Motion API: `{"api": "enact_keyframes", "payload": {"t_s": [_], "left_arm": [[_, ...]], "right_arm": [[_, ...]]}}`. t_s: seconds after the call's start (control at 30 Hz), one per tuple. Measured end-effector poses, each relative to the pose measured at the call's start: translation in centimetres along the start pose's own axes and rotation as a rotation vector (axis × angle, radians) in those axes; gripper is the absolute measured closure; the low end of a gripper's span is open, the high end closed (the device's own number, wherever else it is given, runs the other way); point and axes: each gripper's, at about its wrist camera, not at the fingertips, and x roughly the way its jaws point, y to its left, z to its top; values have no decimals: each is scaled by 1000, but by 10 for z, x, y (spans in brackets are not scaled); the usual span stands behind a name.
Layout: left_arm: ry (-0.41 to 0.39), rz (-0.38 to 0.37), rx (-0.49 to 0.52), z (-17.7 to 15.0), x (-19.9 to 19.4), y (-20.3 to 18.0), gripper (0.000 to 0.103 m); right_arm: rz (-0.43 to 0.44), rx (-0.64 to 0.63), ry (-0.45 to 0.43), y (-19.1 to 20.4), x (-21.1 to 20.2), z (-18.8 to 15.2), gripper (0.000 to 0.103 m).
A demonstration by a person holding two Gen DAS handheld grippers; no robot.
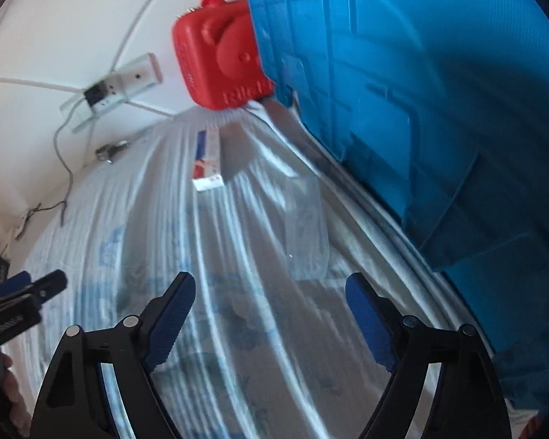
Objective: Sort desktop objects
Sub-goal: 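Grasp the small white-red box with the left tool while the right tool grasps the clear case, then carry the white-red box and clear case into the blue bin and release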
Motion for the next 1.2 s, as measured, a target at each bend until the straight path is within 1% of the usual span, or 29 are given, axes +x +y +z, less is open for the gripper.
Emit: {"api": "enact_keyframes", "payload": {"t_s": [0.07, 0.13, 0.17, 0.2, 0.23, 0.27, 0.37, 0.5, 0.53, 0.57, 0.6, 0.63, 0.67, 0.73, 0.87, 0.93, 1.07, 1.2], "left_arm": [[11, -2, -5, 8, 19, 0, 19], [5, -13, -12, 22, 35, -6, 19], [-4, -27, -18, 32, 42, -12, 19], [-16, -44, -20, 42, 48, -20, 19], [-29, -66, -19, 53, 56, -31, 19], [-39, -89, -11, 66, 64, -43, 19], [-51, -136, 20, 98, 91, -86, 19], [-60, -114, 80, 124, 123, -134, 19], [-89, -128, 80, 128, 125, -140, 19], [-75, -116, 95, 132, 130, -147, 20], [-40, -99, 123, 133, 138, -153, 41], [-6, -103, 144, 130, 144, -157, 54], [-51, -96, 154, 126, 143, -157, 63], [-53, -91, 187, 116, 145, -156, 64], [-17, -84, 168, 92, 138, -139, 65], [-25, -72, 166, 75, 126, -131, 65], [-51, -47, 157, 35, 94, -117, 65], [-89, -44, 118, 9, 56, -103, 65]], "right_arm": [[-52, 37, -1, -6, 24, -3, 17], [-68, 78, -9, -13, 41, 0, 18], [-68, 92, -18, -15, 49, 4, 27], [-71, 93, -27, -15, 55, 6, 38], [-71, 89, -36, -16, 60, 9, 69], [-73, 89, -43, -16, 65, 13, 71], [-81, 78, -76, -21, 71, 21, 71], [-105, 51, -111, -26, 77, 29, 71], [-110, 31, -116, -25, 78, 30, 71], [-110, 10, -121, -22, 80, 30, 70], [-106, 3, -116, -21, 82, 30, 70], [-96, 3, -111, -21, 82, 31, 70], [-94, 1, -108, -21, 83, 31, 68], [-89, -2, -93, -21, 85, 31, 67], [-74, -5, -76, -21, 84, 28, 70], [-59, -3, -71, -21, 79, 24, 70], [-36, -40, -83, -13, 57, 14, 71], [5, -58, -116, -5, 25, 12, 71]]}}
